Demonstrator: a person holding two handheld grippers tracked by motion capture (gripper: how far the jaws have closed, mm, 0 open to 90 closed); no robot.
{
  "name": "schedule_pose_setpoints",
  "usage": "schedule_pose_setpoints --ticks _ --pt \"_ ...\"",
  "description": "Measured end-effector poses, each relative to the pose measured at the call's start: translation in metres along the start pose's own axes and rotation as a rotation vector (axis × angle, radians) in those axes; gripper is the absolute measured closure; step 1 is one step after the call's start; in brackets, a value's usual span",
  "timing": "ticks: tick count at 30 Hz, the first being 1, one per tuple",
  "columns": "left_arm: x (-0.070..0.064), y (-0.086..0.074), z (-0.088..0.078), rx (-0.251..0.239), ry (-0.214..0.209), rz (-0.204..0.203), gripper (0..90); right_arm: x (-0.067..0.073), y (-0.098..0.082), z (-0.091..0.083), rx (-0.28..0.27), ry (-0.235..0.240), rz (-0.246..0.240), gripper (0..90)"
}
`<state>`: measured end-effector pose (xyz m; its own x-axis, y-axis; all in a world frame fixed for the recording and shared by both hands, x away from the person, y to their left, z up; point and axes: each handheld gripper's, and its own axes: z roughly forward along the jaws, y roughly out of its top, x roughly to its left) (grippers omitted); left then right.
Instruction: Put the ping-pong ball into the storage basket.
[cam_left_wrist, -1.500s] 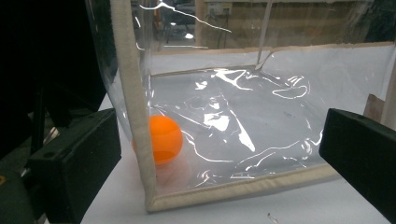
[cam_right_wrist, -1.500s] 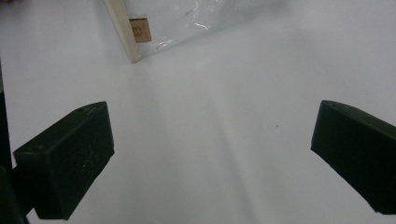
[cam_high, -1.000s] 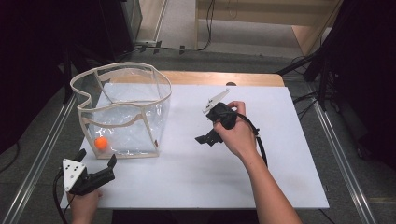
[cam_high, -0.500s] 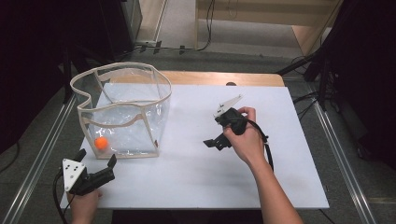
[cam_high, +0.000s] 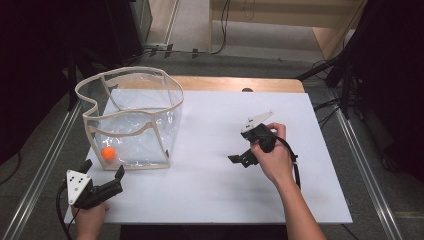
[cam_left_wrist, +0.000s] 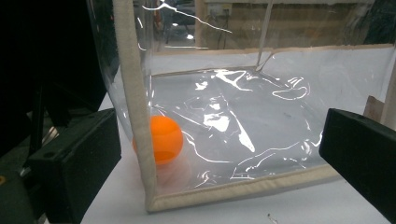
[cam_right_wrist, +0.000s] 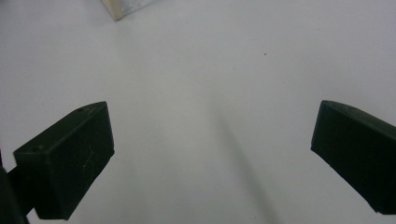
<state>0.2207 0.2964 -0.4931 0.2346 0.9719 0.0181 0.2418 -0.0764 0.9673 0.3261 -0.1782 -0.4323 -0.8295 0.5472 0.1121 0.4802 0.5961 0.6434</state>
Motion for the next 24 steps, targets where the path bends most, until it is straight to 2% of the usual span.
schedule_pose_setpoints --ticks 9,24 --pt "-0.001 0.000 -0.001 0.003 0.001 0.003 0.0 0.001 -0.021 -0.006 -0.007 -0.013 0.027 0.0" --pt "-0.002 0.000 0.000 0.007 0.004 0.009 0.0 -0.004 -0.062 -0.035 -0.045 -0.057 0.097 0.0"
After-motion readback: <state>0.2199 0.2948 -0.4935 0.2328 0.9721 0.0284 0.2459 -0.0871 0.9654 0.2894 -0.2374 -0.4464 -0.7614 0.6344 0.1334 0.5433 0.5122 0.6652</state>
